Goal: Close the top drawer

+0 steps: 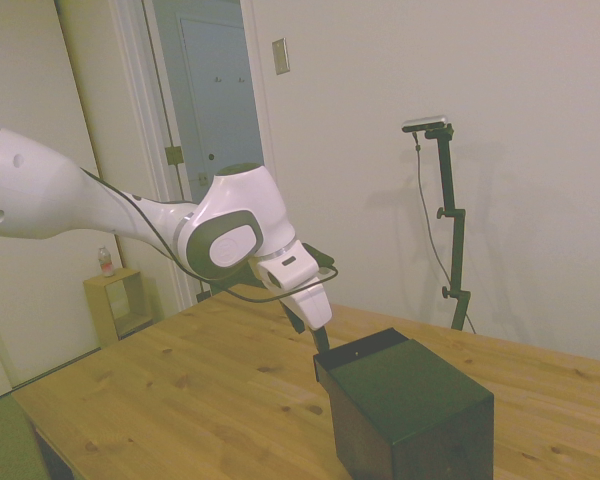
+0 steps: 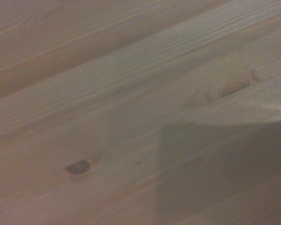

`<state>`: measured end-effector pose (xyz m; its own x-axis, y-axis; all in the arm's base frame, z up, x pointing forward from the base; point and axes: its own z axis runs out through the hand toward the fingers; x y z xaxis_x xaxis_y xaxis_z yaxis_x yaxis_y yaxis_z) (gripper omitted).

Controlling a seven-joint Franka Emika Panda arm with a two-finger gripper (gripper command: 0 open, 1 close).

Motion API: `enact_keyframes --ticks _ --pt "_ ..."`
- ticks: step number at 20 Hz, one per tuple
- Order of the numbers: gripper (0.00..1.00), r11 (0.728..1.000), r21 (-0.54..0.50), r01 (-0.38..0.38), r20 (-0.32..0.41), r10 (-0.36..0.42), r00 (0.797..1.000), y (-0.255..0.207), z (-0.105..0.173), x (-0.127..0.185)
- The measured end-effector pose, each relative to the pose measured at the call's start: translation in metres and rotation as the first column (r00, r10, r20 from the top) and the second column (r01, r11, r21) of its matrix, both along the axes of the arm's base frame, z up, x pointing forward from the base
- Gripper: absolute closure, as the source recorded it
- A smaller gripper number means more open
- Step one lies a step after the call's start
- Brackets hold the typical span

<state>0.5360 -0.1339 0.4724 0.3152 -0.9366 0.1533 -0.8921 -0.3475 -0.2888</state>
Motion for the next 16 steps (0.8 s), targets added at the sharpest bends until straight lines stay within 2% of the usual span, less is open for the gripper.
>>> enact_keyframes --ticks 1,16 --pt "1.0 1.0 -0.001 0.002 0.003 -0.002 1.0 -0.002 0.001 0.003" --pt "1.0 0.999 -0.024 0.043 0.02 -0.043 0.999 -0.013 0.009 0.023"
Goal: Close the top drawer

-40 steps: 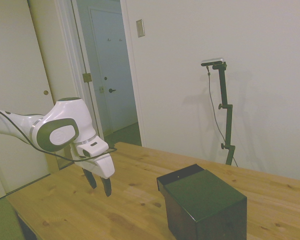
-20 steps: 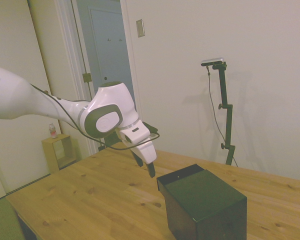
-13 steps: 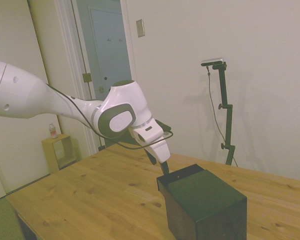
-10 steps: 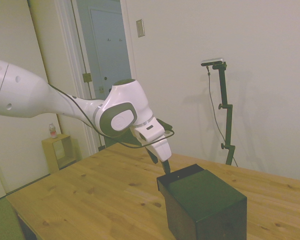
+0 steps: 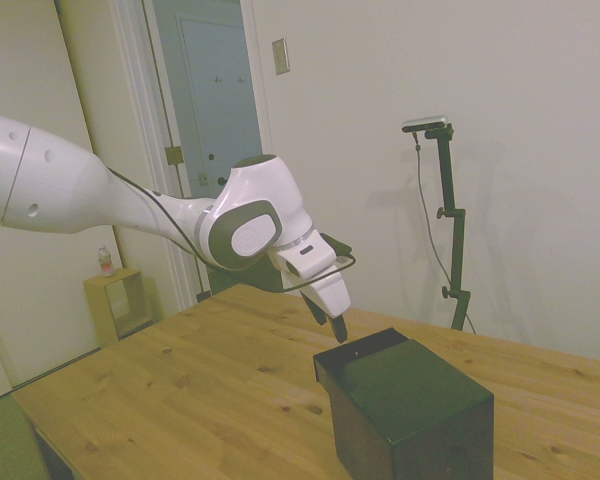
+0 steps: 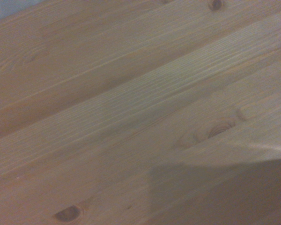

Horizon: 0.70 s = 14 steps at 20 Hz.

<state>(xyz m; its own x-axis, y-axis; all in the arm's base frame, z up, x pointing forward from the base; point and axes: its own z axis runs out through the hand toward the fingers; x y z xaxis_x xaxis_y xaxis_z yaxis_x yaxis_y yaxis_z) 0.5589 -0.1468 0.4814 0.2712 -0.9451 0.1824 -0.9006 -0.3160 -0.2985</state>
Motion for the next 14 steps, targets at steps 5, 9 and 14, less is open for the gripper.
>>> enact_keyframes --ticks 5,9,14 --pt "1.0 1.0 0.006 -0.002 -0.024 0.002 1.0 0.0016 -0.004 -0.0013" --pt "1.0 1.0 0.004 0.008 -0.046 -0.008 0.999 0.0014 -0.0039 -0.0021" --pt "1.0 0.999 -0.002 0.037 -0.084 -0.037 0.996 -0.0021 -0.0023 -0.0026"
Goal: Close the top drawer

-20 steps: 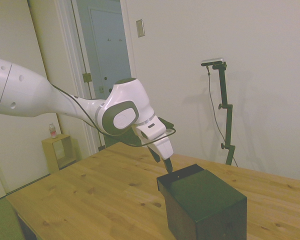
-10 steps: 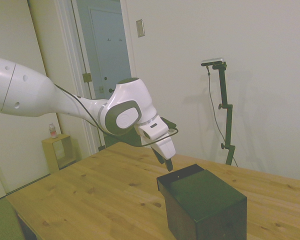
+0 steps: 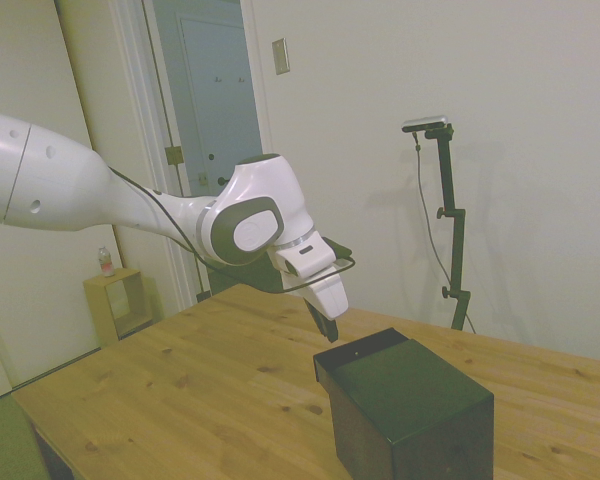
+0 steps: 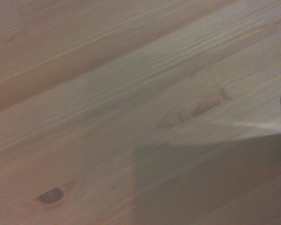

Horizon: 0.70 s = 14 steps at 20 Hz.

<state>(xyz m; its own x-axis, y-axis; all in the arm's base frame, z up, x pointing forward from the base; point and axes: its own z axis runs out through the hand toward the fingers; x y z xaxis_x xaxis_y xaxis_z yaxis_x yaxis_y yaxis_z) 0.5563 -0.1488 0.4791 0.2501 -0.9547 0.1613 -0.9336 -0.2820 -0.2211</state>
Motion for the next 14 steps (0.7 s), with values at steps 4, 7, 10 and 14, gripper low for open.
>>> enact_keyframes --ticks 4,7,10,14 --pt "1.0 0.999 -0.008 0.031 -0.039 -0.031 0.999 -0.011 -0.002 0.0" --pt "1.0 0.998 -0.017 0.053 -0.069 -0.054 0.996 -0.019 -0.005 -0.001" --pt "1.0 0.997 -0.03 0.071 -0.104 -0.074 0.992 -0.024 -0.004 -0.003" --pt "1.0 0.994 -0.053 0.099 -0.157 -0.107 0.982 -0.03 0.0 -0.006"
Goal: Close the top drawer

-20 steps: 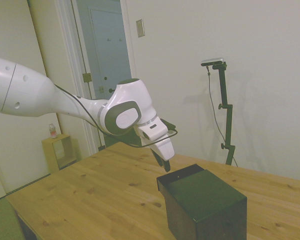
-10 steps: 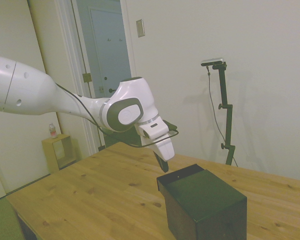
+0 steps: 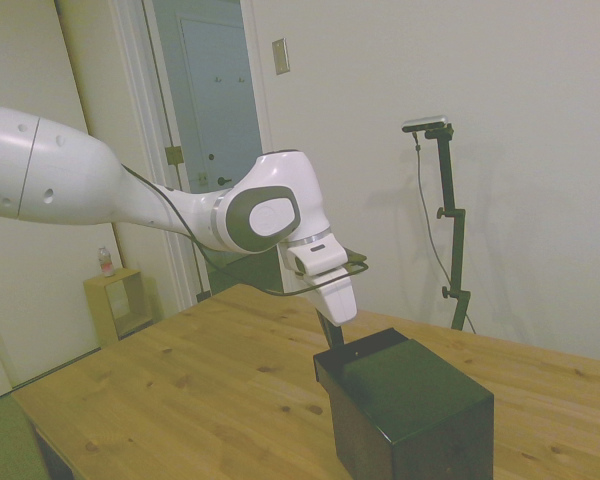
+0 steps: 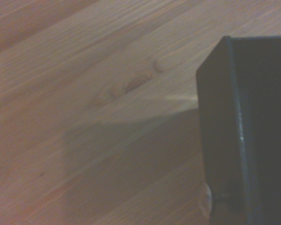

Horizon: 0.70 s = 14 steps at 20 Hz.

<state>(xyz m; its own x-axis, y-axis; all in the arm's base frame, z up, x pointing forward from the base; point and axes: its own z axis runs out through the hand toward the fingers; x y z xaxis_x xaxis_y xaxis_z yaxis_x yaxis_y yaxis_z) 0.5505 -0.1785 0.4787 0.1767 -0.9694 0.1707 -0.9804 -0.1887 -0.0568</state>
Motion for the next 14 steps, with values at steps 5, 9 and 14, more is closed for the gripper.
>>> enact_keyframes --ticks 5,9,14 --pt "1.0 1.0 -0.019 0.019 -0.07 -0.02 0.997 -0.003 0.0 -0.005" --pt "1.0 0.999 -0.037 0.036 -0.115 -0.04 0.993 -0.007 0.001 -0.009" --pt "1.0 0.996 -0.052 0.066 -0.168 -0.074 0.983 -0.012 0.0 -0.011"
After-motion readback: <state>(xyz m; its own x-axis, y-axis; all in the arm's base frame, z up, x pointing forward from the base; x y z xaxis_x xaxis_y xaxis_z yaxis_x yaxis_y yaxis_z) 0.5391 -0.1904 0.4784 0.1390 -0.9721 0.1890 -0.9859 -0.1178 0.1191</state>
